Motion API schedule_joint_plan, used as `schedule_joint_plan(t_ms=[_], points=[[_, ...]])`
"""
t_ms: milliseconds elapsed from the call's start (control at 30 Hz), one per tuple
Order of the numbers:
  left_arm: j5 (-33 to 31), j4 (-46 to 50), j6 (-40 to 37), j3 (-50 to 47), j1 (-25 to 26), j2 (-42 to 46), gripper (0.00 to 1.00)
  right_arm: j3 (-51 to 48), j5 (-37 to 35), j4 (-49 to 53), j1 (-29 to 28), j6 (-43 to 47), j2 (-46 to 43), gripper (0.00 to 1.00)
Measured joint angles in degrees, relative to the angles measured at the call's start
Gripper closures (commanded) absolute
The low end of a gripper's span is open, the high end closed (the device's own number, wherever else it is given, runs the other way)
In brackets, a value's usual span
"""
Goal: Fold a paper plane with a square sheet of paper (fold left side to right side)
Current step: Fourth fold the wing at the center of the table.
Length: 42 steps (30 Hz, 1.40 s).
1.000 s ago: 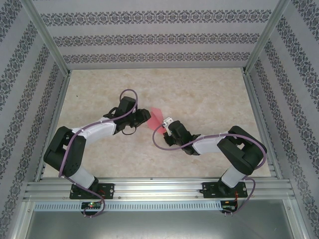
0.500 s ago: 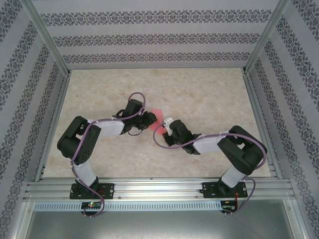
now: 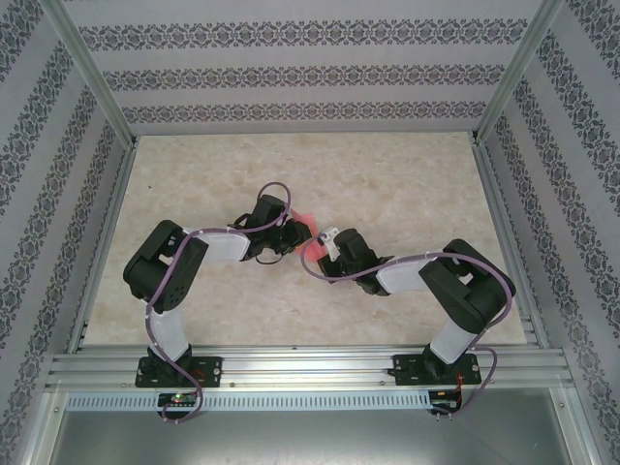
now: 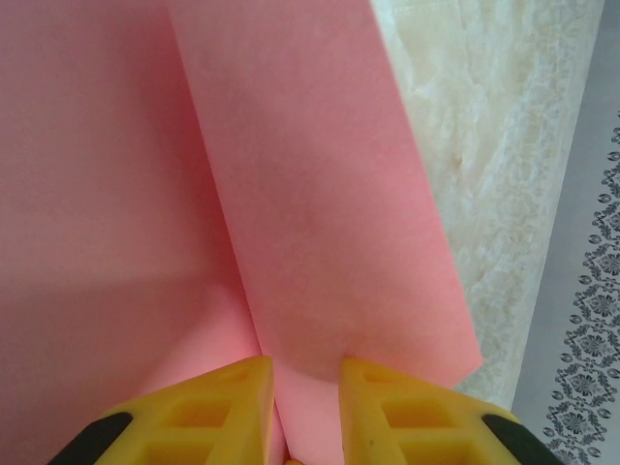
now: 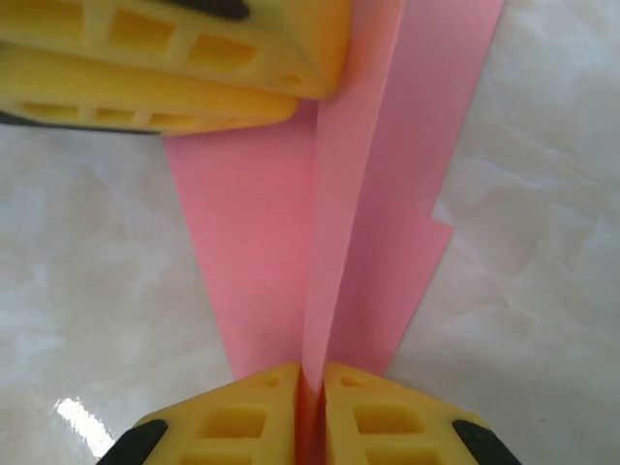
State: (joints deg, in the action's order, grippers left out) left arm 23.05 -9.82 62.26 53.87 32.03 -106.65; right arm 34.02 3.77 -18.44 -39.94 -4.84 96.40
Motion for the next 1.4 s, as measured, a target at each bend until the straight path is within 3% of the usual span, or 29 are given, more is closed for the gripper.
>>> schedule_joint_plan(t_ms=[367,667,900,1100,1400], points=[[-0.7,0.0,0.2,1.4,0.0,-2.7,0.73,0.7,5.6,0.0,2.6,-1.4,0.8,0.81],[-1.3,0.4,0.2,1.8,0.4,-3.5,0.73,0.7,7.8,0.4,3.7,-2.9,0.2,0.64],[-1.4,0.8,0.2,2.0,0.4,-3.5,0.73,0.2,15.5,1.6,10.5,-7.4,-7.5,0.49],[-1.5,0.9,0.2,2.0,0.4,-3.5,0.73,3.0,23.8,2.4,14.8,-11.8,-7.7,0.51],[-1.5,1.0,0.2,2.0,0.4,-3.5,0.73,16.0,33.3,5.0,17.6,-18.1,5.3,0.53]])
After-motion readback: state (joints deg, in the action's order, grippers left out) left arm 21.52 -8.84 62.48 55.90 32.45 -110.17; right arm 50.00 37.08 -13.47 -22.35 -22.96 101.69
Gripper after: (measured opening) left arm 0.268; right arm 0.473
